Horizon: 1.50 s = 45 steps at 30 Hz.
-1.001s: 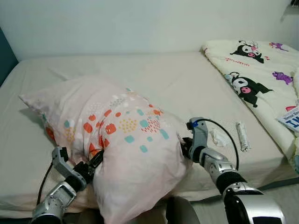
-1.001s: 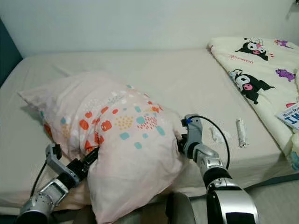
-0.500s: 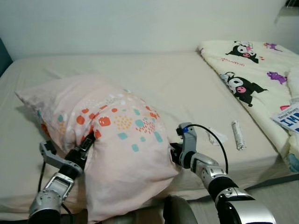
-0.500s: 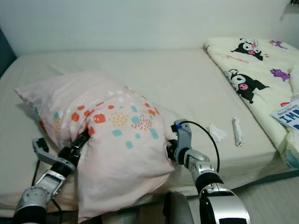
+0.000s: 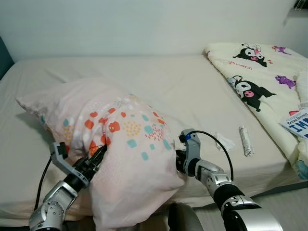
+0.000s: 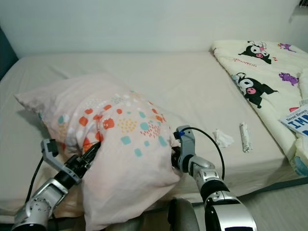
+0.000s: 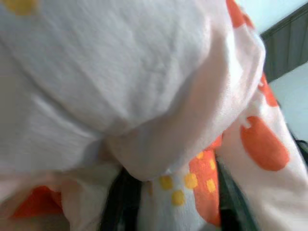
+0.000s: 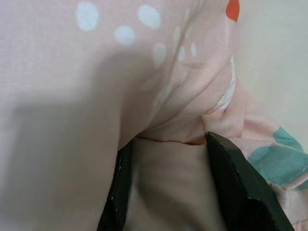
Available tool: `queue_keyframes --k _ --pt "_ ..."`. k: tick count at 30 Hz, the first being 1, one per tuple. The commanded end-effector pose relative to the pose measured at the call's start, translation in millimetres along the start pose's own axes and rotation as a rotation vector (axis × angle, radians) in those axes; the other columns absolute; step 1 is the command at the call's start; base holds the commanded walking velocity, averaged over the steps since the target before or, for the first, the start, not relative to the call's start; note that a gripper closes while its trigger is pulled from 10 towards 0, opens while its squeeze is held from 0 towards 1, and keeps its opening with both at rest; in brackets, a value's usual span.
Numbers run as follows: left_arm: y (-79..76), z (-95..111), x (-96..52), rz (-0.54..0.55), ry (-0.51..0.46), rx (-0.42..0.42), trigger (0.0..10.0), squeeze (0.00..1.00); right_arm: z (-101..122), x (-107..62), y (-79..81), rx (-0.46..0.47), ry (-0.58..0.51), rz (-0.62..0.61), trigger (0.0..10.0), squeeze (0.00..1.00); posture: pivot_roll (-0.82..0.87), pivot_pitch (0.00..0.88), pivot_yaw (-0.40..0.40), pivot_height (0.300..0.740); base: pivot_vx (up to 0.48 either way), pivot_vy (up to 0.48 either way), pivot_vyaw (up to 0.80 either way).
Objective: Clean up the room
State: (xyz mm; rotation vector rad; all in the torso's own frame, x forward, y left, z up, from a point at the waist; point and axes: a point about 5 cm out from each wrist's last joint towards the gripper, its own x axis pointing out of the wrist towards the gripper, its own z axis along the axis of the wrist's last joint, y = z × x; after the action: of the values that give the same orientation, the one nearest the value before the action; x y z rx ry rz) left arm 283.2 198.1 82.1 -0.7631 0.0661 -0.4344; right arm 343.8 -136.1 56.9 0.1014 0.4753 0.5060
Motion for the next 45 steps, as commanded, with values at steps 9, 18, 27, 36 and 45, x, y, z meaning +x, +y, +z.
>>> queue_keyframes --k 9,18,27,36,45 --pt "-29.8 4.3 29.8 -0.002 0.023 0.172 0.0 0.0 -5.3 5.1 12.6 -0.029 0.029 0.048 10.0 0.0 0.02 0.092 -0.114 0.561 0.0 0.0 0.0" --pt "-49.3 21.8 47.8 -0.073 0.106 0.492 0.0 0.0 10.6 3.8 7.8 -0.108 -0.089 -0.055 10.0 0.0 0.03 0.062 -0.097 0.561 0.0 0.0 0.0" --pt "-91.4 101.5 69.3 -0.173 -0.067 0.961 0.0 0.0 50.3 -15.1 -4.2 -0.127 -0.42 -0.238 10.0 0.0 0.03 0.042 -0.087 0.561 0.0 0.0 0.0" --pt "-118.4 120.9 76.3 -0.326 -0.021 1.035 10.0 0.0 58.4 -26.8 -0.8 -0.131 -0.572 -0.353 10.0 0.0 0.03 0.025 -0.081 0.561 0.0 0.0 0.0" --pt "-115.6 127.1 87.9 -0.199 0.02 1.363 10.0 0.0 59.8 -27.8 6.7 -0.134 -0.613 -0.412 10.0 0.0 0.04 0.021 -0.08 0.561 0.0 0.0 0.0"
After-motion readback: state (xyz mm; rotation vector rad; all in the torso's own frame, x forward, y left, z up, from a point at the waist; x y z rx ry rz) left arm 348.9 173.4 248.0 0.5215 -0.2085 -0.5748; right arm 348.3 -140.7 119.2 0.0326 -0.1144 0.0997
